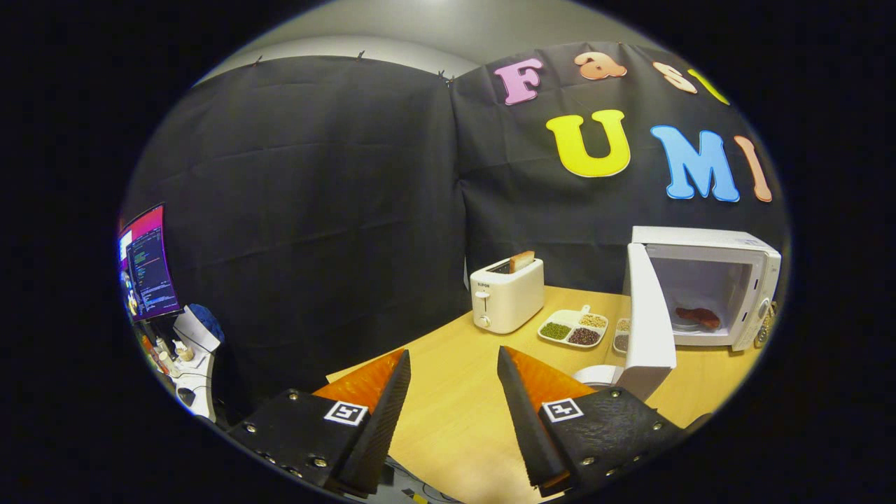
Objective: Open the microwave, put the food inside, and close the microwave door.
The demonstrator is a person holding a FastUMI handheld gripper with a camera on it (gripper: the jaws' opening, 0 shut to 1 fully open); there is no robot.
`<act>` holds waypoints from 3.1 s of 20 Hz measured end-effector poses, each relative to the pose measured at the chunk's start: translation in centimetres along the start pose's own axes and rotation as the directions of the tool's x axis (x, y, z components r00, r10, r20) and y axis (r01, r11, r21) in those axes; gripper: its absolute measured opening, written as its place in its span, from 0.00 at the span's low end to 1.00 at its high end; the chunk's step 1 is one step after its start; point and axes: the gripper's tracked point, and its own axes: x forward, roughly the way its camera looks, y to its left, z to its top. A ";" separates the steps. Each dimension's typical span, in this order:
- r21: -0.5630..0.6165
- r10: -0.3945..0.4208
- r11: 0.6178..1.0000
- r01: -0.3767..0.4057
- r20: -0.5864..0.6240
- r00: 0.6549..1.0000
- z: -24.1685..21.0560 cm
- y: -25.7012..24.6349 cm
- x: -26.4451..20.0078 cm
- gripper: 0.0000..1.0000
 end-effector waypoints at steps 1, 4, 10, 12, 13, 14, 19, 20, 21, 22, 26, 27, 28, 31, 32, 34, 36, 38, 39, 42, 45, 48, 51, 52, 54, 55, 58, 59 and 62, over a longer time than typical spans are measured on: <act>0.003 -0.004 1.000 0.004 -0.028 1.000 -1.1 -0.3 0.3 0.76; 0.015 -0.085 0.996 0.086 -0.063 0.994 -2.9 -3.0 0.5 0.26; 0.059 -0.122 0.990 0.127 -0.088 0.989 -3.6 -6.1 -0.3 0.01; 0.037 -0.138 0.989 0.142 -0.089 0.986 -3.4 -6.6 -1.0 0.01; 0.032 -0.142 0.989 0.146 -0.090 0.986 -3.5 -7.1 -1.5 0.01; 0.037 -0.144 0.988 0.148 -0.094 0.985 -3.6 -7.6 -1.8 0.01; 0.058 -0.187 0.980 0.192 -0.093 0.978 -3.0 -11.0 -4.1 0.01; 0.056 -0.202 0.977 0.207 -0.092 0.975 -2.9 -11.8 -4.5 0.01; 0.055 -0.217 0.973 0.223 -0.093 0.972 -2.9 -12.8 -4.9 0.01; 0.055 -0.231 0.970 0.236 -0.092 0.969 -2.8 -13.6 -5.2 0.01; 0.071 -0.285 0.954 0.292 -0.092 0.954 -2.6 -17.4 -6.3 0.01; 0.078 -0.296 0.950 0.303 -0.094 0.951 -2.5 -18.4 -6.6 0.01; 0.085 -0.306 0.946 0.314 -0.097 0.947 -2.6 -19.2 -6.8 0.01; 0.090 -0.341 0.932 0.350 -0.102 0.935 -2.3 -22.1 -7.6 0.01; 0.091 -0.356 0.927 0.365 -0.102 0.929 -2.2 -23.1 -7.8 0.01; 0.105 -0.378 0.916 0.387 -0.097 0.921 -1.9 -25.0 -8.1 0.01; 0.113 -0.397 0.907 0.406 -0.097 0.913 -1.6 -26.6 -8.4 0.01; 0.113 -0.415 0.899 0.424 -0.093 0.905 -1.3 -28.3 -8.6 0.01; 0.112 -0.424 0.895 0.432 -0.089 0.901 -1.1 -29.0 -8.8 0.01; 0.112 -0.448 0.883 0.455 -0.085 0.890 -0.8 -31.2 -8.9 0.01; 0.113 -0.468 0.872 0.475 -0.085 0.880 -0.6 -33.1 -8.8 0.01; 0.115 -0.487 0.862 0.494 -0.080 0.870 -0.2 -34.9 -8.6 0.01; 0.122 -0.509 0.849 0.514 -0.076 0.858 0.3 -36.7 -8.2 0.01; 0.125 -0.514 0.846 0.519 -0.072 0.855 0.4 -37.2 -8.2 0.01; 0.133 -0.518 0.843 0.522 -0.066 0.853 0.7 -38.2 -7.7 0.01; 0.133 -0.520 0.841 0.524 -0.067 0.851 0.8 -38.7 -7.6 0.01; 0.119 -0.530 0.837 0.534 -0.063 0.846 1.0 -40.0 -7.1 0.01; 0.114 -0.534 0.836 0.537 -0.060 0.844 1.1 -40.5 -6.9 0.01; 0.120 -0.546 0.827 0.549 -0.058 0.836 1.2 -42.1 -6.3 0.01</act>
